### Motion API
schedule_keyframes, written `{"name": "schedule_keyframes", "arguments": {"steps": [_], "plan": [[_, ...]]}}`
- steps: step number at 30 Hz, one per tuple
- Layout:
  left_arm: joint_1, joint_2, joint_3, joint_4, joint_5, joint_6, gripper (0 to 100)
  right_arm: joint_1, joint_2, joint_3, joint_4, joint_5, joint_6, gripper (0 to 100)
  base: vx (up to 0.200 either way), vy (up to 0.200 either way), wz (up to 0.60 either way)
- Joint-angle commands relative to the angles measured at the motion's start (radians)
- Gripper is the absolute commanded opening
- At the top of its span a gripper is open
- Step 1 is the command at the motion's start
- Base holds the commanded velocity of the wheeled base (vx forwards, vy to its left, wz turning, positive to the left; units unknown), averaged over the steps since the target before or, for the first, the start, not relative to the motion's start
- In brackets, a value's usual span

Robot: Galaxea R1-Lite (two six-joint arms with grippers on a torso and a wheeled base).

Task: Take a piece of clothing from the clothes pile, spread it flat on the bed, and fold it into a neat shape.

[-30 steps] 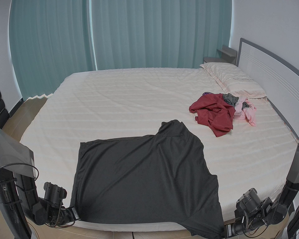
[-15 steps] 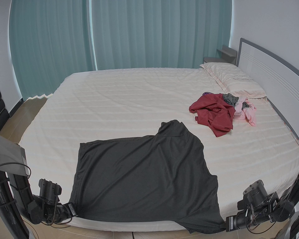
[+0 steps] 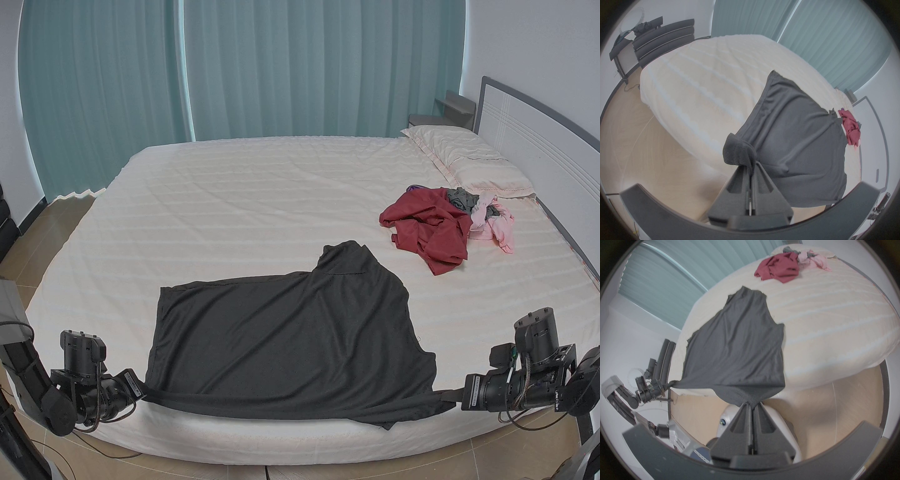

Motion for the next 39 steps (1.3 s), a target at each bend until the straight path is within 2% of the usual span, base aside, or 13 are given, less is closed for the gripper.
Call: {"name": "schedule_keyframes", "arguments": {"steps": [1,10,15,25,30,35,39], "plan": [[-0.002,-0.021,-0.085,0.062,0.002,-0.058,0,-0.019,-0.042,-0.035,-0.002,0.014,0.000,0,0.000,0.000,0.00],[-0.005,-0.061,-0.209,0.349,0.000,-0.078,0,-0.039,-0.043,-0.157,0.004,0.013,0.037,0,0.000,0.000,0.00],[-0.005,-0.058,-0.261,0.423,0.000,-0.079,0,-0.038,-0.009,-0.209,0.004,0.013,0.037,0,0.000,0.000,0.00],[-0.002,0.034,-0.352,0.433,0.000,-0.125,0,-0.039,0.126,-0.347,0.004,0.008,0.037,0,0.000,0.000,0.00],[0.004,0.099,-0.405,0.432,0.002,-0.179,0,-0.049,0.210,-0.423,0.006,0.000,0.037,0,0.000,0.000,0.00],[0.004,0.142,-0.464,0.432,0.002,-0.231,0,-0.062,0.288,-0.493,0.012,-0.044,0.037,0,0.000,0.000,0.00],[0.003,0.177,-0.494,0.433,0.002,-0.245,0,-0.075,0.327,-0.557,0.073,-0.050,0.040,0,0.000,0.000,0.00]]}}
